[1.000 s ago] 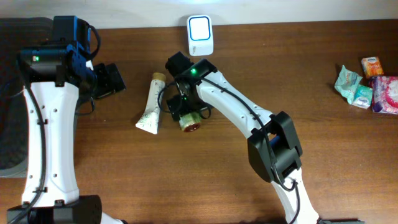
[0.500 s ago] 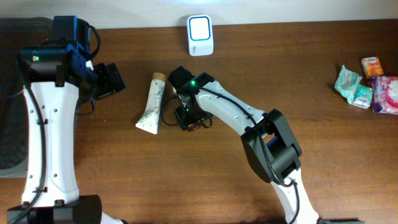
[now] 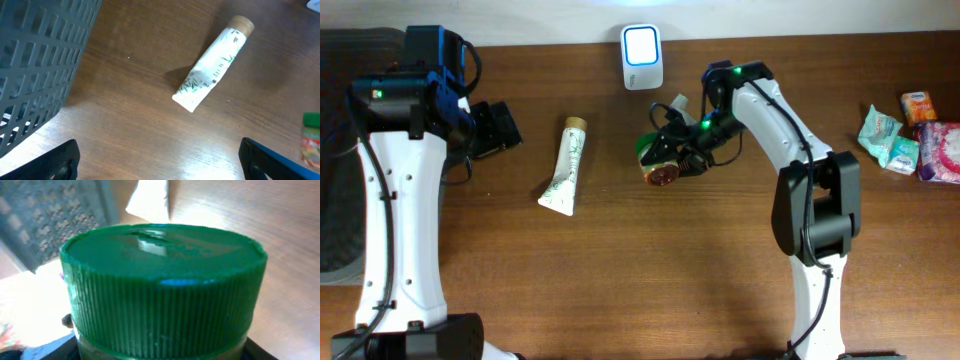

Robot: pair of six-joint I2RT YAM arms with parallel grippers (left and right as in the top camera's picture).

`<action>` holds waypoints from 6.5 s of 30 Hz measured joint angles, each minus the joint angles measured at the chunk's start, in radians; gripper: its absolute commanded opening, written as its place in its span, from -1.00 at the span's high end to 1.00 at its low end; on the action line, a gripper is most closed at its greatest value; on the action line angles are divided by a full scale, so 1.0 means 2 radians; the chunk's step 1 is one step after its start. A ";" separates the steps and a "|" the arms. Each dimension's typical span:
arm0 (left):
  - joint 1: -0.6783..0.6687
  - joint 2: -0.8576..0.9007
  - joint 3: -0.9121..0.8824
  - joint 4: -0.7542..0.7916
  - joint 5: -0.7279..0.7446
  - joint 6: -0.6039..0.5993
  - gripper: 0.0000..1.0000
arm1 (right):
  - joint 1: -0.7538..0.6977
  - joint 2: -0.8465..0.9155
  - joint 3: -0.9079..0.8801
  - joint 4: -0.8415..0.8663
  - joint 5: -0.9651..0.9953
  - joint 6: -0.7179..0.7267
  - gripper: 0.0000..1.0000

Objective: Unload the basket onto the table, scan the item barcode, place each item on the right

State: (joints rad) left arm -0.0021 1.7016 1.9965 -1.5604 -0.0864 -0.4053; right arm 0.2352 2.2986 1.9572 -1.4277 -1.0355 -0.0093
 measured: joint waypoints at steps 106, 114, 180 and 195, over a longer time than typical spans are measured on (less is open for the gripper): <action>0.000 0.000 0.000 0.000 0.000 0.000 -0.99 | 0.092 -0.101 -0.014 0.272 0.500 0.123 -0.97; 0.000 0.000 0.000 0.000 0.000 0.000 -0.98 | -0.074 -0.115 0.159 0.079 0.453 0.123 -0.98; -0.250 0.351 0.154 0.068 0.058 -0.015 -0.25 | -0.184 -0.115 0.159 0.014 0.447 0.123 -0.97; -0.256 0.347 0.013 0.241 0.220 0.296 -0.96 | -0.184 -0.115 0.159 -0.038 0.405 0.123 -0.97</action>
State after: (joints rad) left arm -0.5148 2.3951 2.0232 -1.0779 0.3538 0.1871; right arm -0.1322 2.0693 2.2749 -1.5040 -0.2249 0.2363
